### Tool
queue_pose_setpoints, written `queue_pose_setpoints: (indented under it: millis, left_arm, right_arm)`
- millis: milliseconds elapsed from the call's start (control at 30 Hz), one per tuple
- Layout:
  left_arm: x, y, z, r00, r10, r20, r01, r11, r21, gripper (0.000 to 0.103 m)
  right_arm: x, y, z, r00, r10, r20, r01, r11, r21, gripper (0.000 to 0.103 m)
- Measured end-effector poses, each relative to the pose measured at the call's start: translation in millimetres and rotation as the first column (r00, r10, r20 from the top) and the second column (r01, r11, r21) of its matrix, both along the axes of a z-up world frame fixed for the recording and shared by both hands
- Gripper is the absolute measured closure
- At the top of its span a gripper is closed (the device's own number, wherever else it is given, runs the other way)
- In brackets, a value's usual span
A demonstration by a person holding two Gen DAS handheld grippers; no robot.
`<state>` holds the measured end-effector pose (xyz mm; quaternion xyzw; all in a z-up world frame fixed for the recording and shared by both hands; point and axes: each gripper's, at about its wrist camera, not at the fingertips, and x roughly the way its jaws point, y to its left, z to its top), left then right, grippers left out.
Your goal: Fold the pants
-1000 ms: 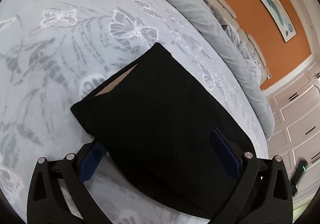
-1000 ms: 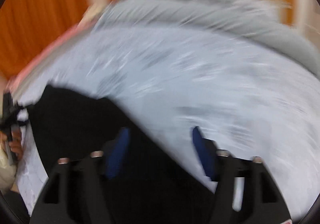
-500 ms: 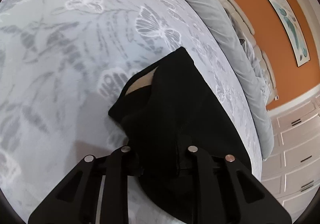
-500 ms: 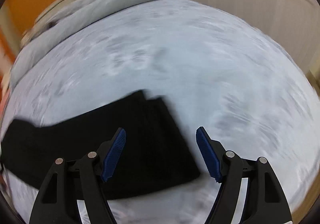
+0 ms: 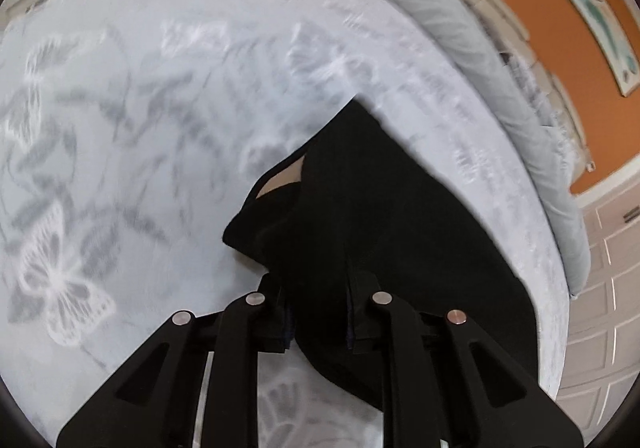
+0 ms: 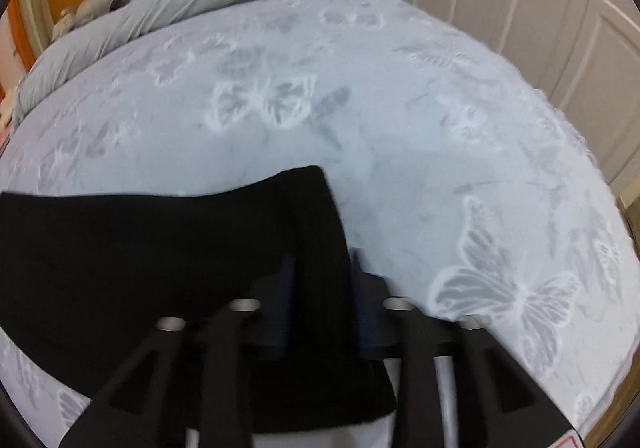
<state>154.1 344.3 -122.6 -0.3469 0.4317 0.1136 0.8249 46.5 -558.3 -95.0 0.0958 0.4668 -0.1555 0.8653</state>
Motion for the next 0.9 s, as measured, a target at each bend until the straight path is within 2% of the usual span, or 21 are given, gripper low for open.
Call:
queue_pose_setpoints:
  millis: [67,133,233,267,333,367,467,500,567,633,667,700,733,767,800,833,867,900]
  left_arm:
    - [-4,2,-4,1.000,0.015,0.015,-0.014,1.000,-0.018,0.082]
    - [-3,3,-6,1.000,0.006,0.016,-0.005,1.000,-0.022,0.078]
    - [-1,7,-10,1.000,-0.003,0.011,0.004,0.999,-0.046,0.076]
    - [-1,8,-10,1.000,0.000,0.013,0.000,0.998,-0.059,0.078]
    - [-1,9,-8,1.000,0.004,0.013,-0.003,0.998,-0.068,0.084]
    - [-1,9,-1,1.000,0.000,0.008,0.001,0.997,-0.073,0.086]
    - [-4,12,29,0.999,-0.037,0.034,0.039,0.997,-0.073,0.087]
    - [-6,12,43,0.998,-0.062,0.032,0.064,0.996,-0.054,0.087]
    - [-6,13,52,0.996,-0.087,0.019,0.087,0.996,-0.024,0.087]
    - [-3,11,40,0.994,-0.102,-0.038,0.102,0.995,0.006,0.087]
    - [1,9,22,0.989,-0.115,-0.099,0.118,0.993,0.026,0.086]
    - [2,7,9,0.984,-0.118,-0.136,0.124,0.992,0.033,0.083]
    - [-1,6,-1,0.984,-0.112,-0.135,0.117,0.993,0.031,0.080]
    - [-6,7,1,0.989,-0.102,-0.103,0.106,0.994,0.028,0.078]
    - [-14,9,7,0.993,-0.089,-0.075,0.090,0.996,0.014,0.077]
    - [-20,12,14,0.995,-0.077,-0.063,0.078,0.997,0.005,0.075]
    - [-26,15,22,0.996,-0.079,-0.050,0.080,0.997,0.002,0.075]
    - [-37,17,36,0.997,-0.077,-0.027,0.078,0.997,0.029,0.074]
  right_arm:
    - [-19,2,13,0.998,-0.020,0.064,0.020,1.000,0.008,0.024]
    - [-30,-3,13,0.997,-0.043,0.066,0.041,0.999,0.030,0.022]
    - [-41,-21,-8,0.995,-0.092,0.045,0.081,0.976,0.202,0.019]
    - [-43,-24,-17,0.994,-0.103,0.035,0.091,0.964,0.250,0.024]
    - [-43,-20,-16,0.994,-0.096,0.057,0.079,0.965,0.250,0.076]
    - [-40,-19,-12,0.995,-0.075,0.072,0.045,0.932,0.359,0.089]
    - [-44,-8,31,0.993,-0.047,0.110,0.014,0.959,0.283,0.090]
    - [-47,-10,40,0.991,-0.044,0.123,0.006,0.955,0.295,0.090]
    - [-50,-15,43,0.992,-0.045,0.118,0.009,0.956,0.292,0.089]
    - [-40,-14,11,0.999,-0.034,0.019,0.028,0.963,0.268,0.085]
    - [-36,-16,-4,0.999,-0.039,-0.033,0.047,0.965,0.260,0.078]
    - [-37,-17,-17,0.998,-0.053,-0.040,0.062,0.963,0.262,0.077]
    - [-43,-19,-13,0.997,-0.081,0.003,0.077,0.962,0.263,0.069]
    - [-52,-18,-3,0.990,-0.139,0.018,0.131,0.963,0.238,0.049]
    - [-60,-14,9,0.982,-0.186,0.028,0.179,0.970,0.166,0.044]
    - [-70,-4,24,0.980,-0.193,0.057,0.188,0.979,0.084,0.044]
    - [-76,7,35,0.981,-0.174,0.081,0.172,0.984,0.040,0.044]
    - [-81,20,46,0.984,-0.142,0.104,0.143,0.990,0.003,0.045]
